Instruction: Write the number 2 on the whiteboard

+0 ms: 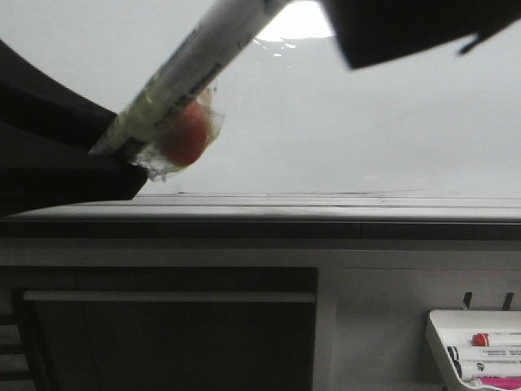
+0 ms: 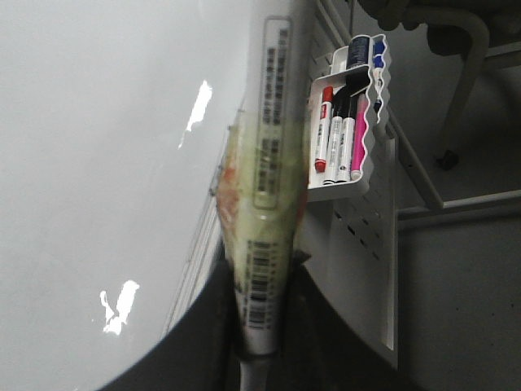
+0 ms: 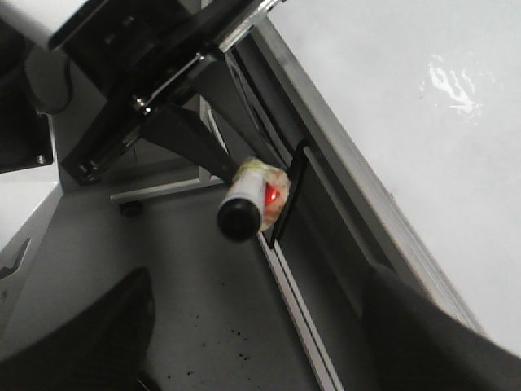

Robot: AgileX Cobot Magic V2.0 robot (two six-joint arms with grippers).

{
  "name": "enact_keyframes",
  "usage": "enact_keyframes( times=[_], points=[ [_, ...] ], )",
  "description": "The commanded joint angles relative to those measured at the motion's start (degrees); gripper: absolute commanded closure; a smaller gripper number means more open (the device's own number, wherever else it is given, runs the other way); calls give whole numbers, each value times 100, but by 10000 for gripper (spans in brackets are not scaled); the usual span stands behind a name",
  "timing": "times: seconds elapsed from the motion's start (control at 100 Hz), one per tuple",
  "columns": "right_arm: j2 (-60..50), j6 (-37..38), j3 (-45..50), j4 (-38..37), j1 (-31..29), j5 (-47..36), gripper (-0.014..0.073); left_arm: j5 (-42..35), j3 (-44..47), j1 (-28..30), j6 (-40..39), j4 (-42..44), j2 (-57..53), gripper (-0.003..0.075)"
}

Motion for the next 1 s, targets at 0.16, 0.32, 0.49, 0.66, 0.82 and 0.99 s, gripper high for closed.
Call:
enact_keyframes(
  times=[0.16, 0.32, 0.49, 0.66, 0.82, 0.99],
  points=[
    [804, -83, -650, 113, 80, -765, 115, -94, -129, -22, -87, -129, -31, 739],
    [1213, -83, -901, 126, 367, -568, 179, -112, -129, -22, -97, -150, 41, 739],
    [1474, -71, -939, 126, 354, -159, 544, -113, -129, -22, -97, -150, 41, 739],
    [1496, -56, -939, 102, 328, -45, 657, -113, -129, -22, -158, -341, 41, 739],
    [1460, -46, -965, -188, 304, -91, 658, -43, -238, 0, -158, -516, 5, 664],
    [1460, 400, -1453, -266, -171, 407, 658, 302, -380, 0, -158, -1199, -255, 406]
  ],
)
